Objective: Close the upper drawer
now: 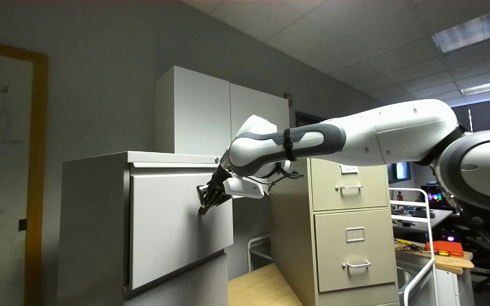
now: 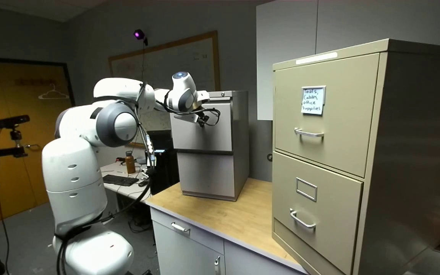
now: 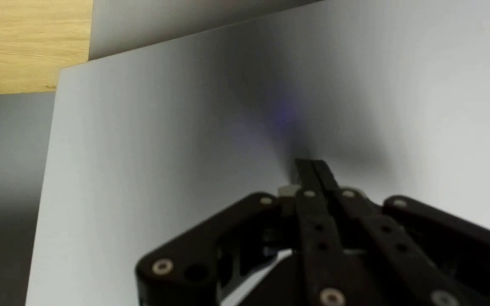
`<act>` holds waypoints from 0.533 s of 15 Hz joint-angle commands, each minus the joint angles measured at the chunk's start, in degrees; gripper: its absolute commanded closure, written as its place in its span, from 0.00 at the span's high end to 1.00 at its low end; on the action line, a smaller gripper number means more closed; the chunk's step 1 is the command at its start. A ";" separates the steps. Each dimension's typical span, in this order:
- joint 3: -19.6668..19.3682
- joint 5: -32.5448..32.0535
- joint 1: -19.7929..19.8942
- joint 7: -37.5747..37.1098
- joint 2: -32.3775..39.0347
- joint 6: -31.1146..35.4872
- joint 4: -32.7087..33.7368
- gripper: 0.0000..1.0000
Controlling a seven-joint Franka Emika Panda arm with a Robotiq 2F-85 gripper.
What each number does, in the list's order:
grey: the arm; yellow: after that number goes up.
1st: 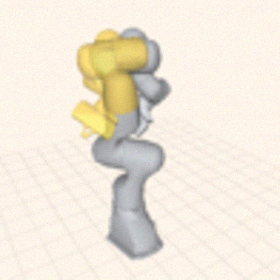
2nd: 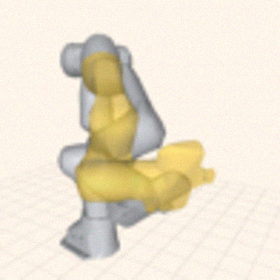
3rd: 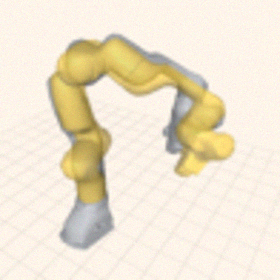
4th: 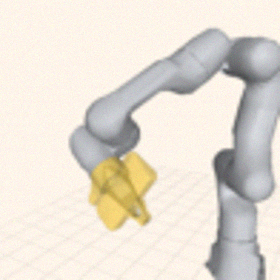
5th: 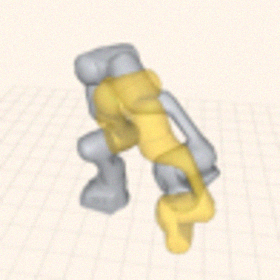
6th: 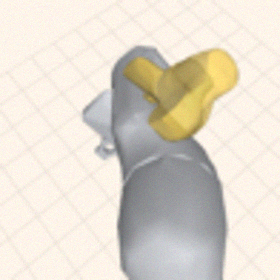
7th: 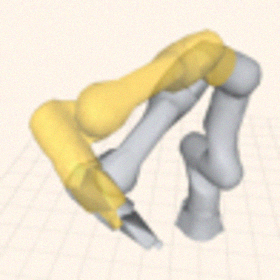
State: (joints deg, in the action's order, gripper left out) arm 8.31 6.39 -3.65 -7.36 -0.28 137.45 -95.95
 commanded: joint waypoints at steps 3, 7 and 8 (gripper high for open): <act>-0.94 -0.37 -1.49 -0.75 13.57 -8.44 19.50 0.04; -1.30 -0.64 -1.92 -0.85 19.01 -16.78 29.19 0.03; -1.44 -0.79 -1.98 -1.01 20.07 -18.94 31.37 0.04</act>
State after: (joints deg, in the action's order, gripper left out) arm 7.77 6.43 -4.28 -7.36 11.69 121.61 -75.85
